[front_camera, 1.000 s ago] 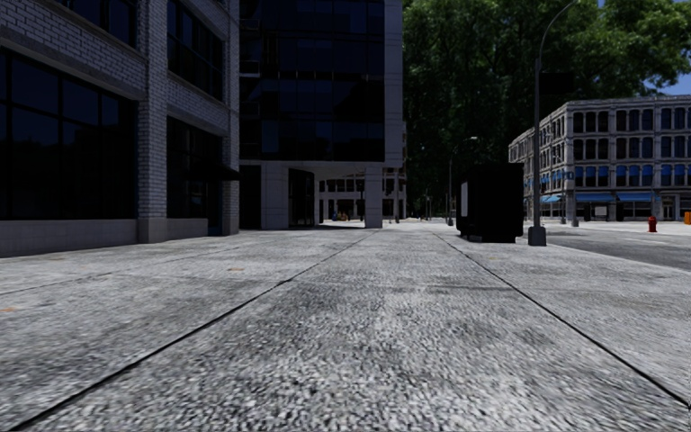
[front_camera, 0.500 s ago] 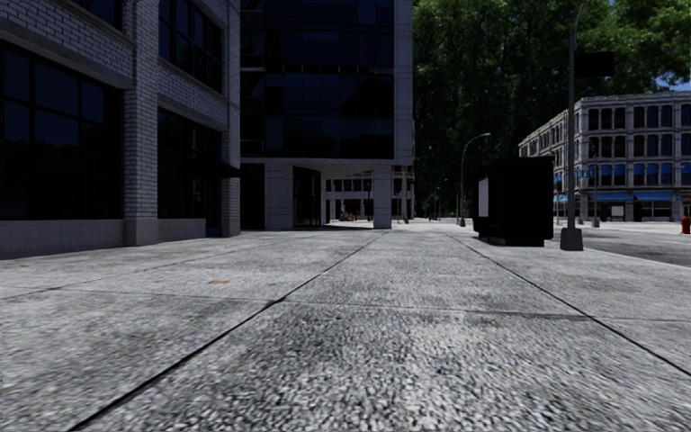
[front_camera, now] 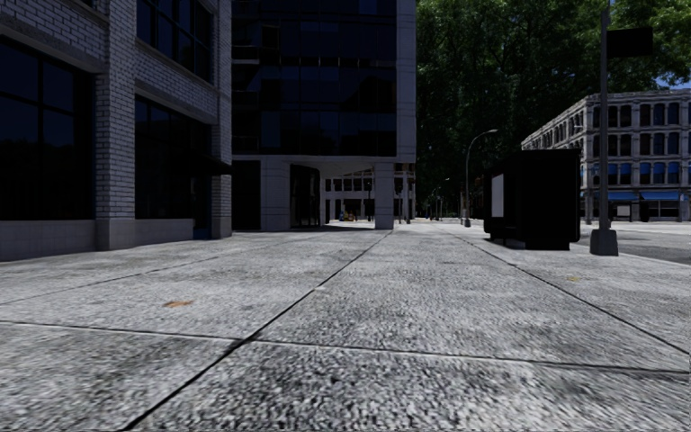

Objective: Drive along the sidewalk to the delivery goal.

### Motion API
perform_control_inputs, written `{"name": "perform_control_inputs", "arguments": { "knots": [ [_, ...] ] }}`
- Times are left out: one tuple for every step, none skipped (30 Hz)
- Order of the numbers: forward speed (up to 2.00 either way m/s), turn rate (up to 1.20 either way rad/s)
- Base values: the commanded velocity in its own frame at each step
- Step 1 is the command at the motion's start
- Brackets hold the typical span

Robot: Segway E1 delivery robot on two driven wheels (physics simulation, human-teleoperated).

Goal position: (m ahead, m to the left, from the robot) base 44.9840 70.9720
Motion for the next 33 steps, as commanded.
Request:
{"name": "perform_control_inputs", "arguments": {
  "knots": [
    [2.00,0.00],
    [2.00,0.00],
    [2.00,0.00],
    [2.00,0.00],
    [2.00,0.00],
    [2.00,0.00],
    [2.00,0.00],
    [2.00,0.00],
    [2.00,0.00],
    [2.00,0.00],
    [2.00,0.00],
    [2.00,0.00],
    [2.00,0.00],
    [2.00,0.00],
    [2.00,0.00],
    [2.00,0.00],
    [2.00,0.00],
    [2.00,0.00],
    [2.00,0.00],
    [2.00,0.00],
    [2.00,0.00],
    [2.00,0.00],
    [2.00,0.00],
    [2.00,0.00],
    [2.00,0.00],
    [2.00,0.00],
    [2.00,0.00],
    [2.00,0.00],
    [2.00,0.00],
    [2.00,0.00],
    [2.00,0.00],
    [2.00,0.00],
    [2.00,0.00]
  ]
}}
